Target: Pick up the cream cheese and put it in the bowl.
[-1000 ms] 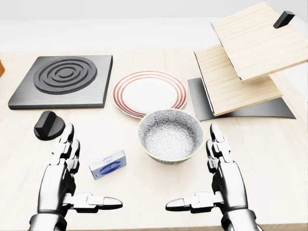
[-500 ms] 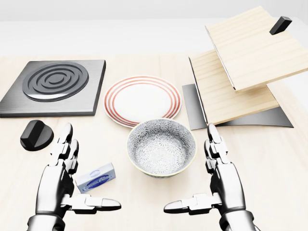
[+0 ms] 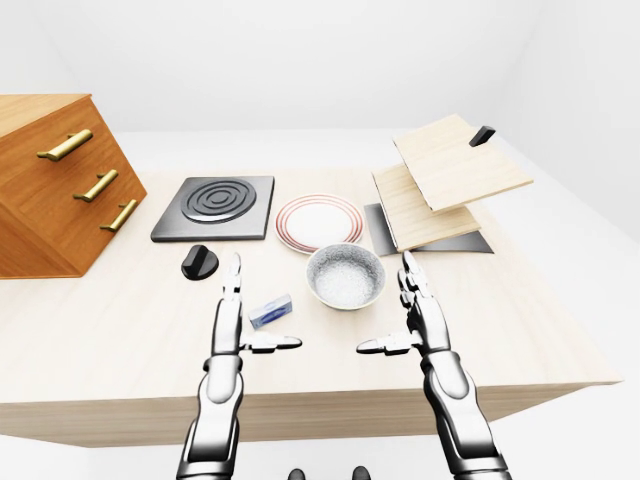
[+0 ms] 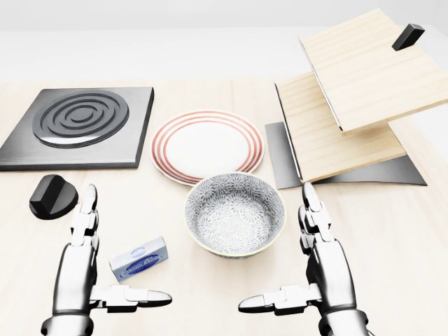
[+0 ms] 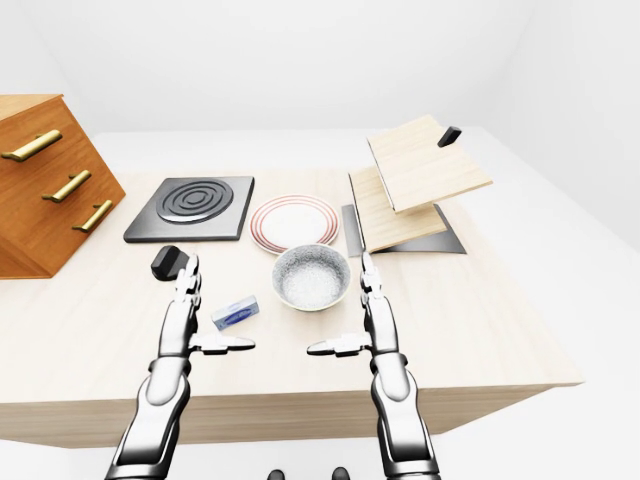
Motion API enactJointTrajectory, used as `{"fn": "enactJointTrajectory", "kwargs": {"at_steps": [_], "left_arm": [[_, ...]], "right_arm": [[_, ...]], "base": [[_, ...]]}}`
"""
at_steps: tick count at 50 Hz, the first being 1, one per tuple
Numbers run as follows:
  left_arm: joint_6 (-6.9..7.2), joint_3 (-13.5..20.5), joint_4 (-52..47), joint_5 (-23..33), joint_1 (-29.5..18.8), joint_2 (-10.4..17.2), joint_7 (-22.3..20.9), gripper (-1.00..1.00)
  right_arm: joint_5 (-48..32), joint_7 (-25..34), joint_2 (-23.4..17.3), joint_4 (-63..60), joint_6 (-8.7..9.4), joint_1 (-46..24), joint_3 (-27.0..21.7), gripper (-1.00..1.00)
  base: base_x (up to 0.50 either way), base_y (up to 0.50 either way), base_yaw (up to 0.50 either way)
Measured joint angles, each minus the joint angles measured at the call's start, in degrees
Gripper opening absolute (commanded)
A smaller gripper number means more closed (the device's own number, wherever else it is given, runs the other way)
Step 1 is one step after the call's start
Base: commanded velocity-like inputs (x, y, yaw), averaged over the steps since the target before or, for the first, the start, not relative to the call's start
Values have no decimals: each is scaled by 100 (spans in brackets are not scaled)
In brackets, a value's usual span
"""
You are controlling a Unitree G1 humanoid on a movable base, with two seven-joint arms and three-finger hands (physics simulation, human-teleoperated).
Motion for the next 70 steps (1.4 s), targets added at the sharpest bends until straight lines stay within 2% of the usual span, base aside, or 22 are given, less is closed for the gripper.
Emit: {"fn": "enactJointTrajectory", "kwargs": {"at_steps": [8, 10, 16, 27, 30, 40, 41, 43, 46, 63, 70], "left_arm": [[0, -48, 28, 333, -37, 25, 41, 100], [40, -60, 65, 530, -131, 43, 104, 100], [309, -92, 265, 1131, -518, 107, 225, 100], [895, -160, 920, 2281, -1257, 232, 485, 100], [1000, -170, 1101, 2537, -1410, 264, 538, 100], [1000, -222, 1585, 3212, -1743, 325, 616, 100], [1000, -228, 1625, 3262, -1766, 328, 619, 58], [1000, -243, 1696, 3359, -1803, 331, 619, 36], [1000, -265, 1795, 3480, -1850, 328, 618, 29], [1000, -308, 2463, 3742, -2086, 333, 727, 48], [1000, -317, 2795, 3746, -2191, 341, 816, 42]], "right_arm": [[-23, -20, 2, 63, -44, -13, 2, 100], [-32, -27, 3, 68, -48, -13, 6, 100], [-48, -40, 5, 84, -58, -17, 11, 100], [-50, -42, 1, 80, -60, -14, 3, 100], [-47, -40, -1, 73, -58, -12, -2, 100], [-33, -30, -6, 42, -49, -1, -18, 100], [-31, -29, -7, 39, -48, 0, -20, 100], [-28, -27, -8, 33, -46, 1, -25, 100], [-23, -24, -10, 20, -40, 5, -30, 100], [9, -6, -15, -46, -16, 33, -54, 100], [25, 0, -17, -45, -17, 32, -64, 100]], "base": [[0, 0, 0], [0, 0, 0], [0, 0, 0], [0, 0, 0], [0, 0, 0], [0, 0, 0], [0, 0, 0], [0, 0, 0], [0, 0, 0], [0, 0, 0], [0, 0, 0]]}}
